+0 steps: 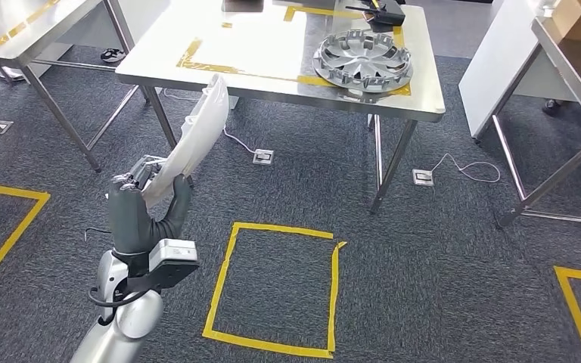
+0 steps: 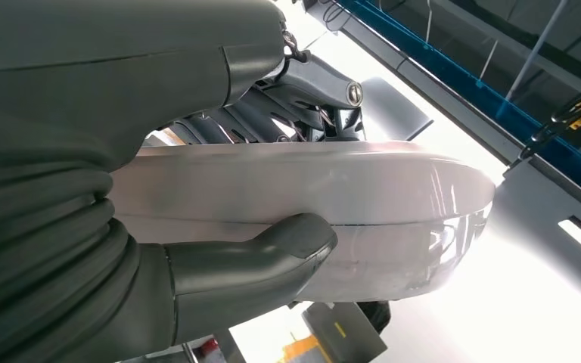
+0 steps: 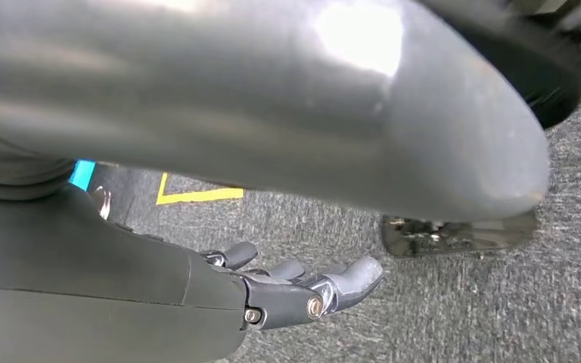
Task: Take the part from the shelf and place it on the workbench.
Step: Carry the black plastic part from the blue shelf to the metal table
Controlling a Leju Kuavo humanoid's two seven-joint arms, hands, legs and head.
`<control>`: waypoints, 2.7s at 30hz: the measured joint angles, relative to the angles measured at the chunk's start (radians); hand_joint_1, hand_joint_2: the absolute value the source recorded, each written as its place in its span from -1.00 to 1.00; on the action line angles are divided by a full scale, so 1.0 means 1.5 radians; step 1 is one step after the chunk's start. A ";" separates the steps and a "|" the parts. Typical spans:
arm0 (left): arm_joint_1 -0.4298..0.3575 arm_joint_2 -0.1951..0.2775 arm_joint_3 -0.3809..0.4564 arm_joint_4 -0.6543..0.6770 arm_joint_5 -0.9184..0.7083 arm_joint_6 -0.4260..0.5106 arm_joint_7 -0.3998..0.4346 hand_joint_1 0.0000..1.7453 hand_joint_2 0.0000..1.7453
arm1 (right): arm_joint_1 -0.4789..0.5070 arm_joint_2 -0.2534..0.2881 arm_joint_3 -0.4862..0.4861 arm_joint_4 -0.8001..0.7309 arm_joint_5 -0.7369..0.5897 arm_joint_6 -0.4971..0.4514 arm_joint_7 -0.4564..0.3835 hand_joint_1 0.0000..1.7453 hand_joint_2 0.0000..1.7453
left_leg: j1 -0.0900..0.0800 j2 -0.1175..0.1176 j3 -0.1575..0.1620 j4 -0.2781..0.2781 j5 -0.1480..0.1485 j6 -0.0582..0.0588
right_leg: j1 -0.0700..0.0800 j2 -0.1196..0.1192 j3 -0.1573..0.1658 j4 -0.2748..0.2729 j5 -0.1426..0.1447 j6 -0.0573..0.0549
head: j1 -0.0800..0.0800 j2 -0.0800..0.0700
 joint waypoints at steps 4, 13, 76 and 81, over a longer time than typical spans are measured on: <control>-0.006 0.000 0.000 0.010 0.002 -0.005 0.003 1.00 1.00 | 0.003 0.000 -0.007 0.000 -0.005 -0.001 -0.001 -1.00 -1.00 | 0.000 -0.012 -0.001 0.003 -0.001 -0.001 | -0.001 0.003 0.015 -0.039 0.047 -0.002 | 0.002 0.000; -0.022 -0.002 -0.001 0.022 0.004 -0.007 0.005 1.00 1.00 | 0.002 0.001 -0.012 0.000 -0.011 -0.001 -0.008 -1.00 -1.00 | -0.001 -0.015 -0.028 0.061 -0.030 -0.035 | 0.000 0.004 0.085 -0.166 0.072 -0.036 | 0.000 0.000; -0.035 -0.010 -0.039 0.045 -0.021 -0.023 0.024 1.00 1.00 | 0.003 0.014 -0.028 0.006 -0.004 -0.008 -0.010 -1.00 -1.00 | -0.003 -0.016 0.026 0.156 -0.123 -0.026 | 0.011 0.011 0.035 -0.178 0.139 -0.051 | -0.014 0.000; -0.032 -0.007 -0.041 0.051 -0.040 -0.058 0.053 1.00 1.00 | 0.003 0.014 -0.027 0.006 0.000 -0.008 -0.008 -1.00 -1.00 | 0.003 -0.013 0.002 0.072 -0.071 -0.037 | 0.002 0.013 0.063 -0.169 0.105 -0.038 | -0.014 0.000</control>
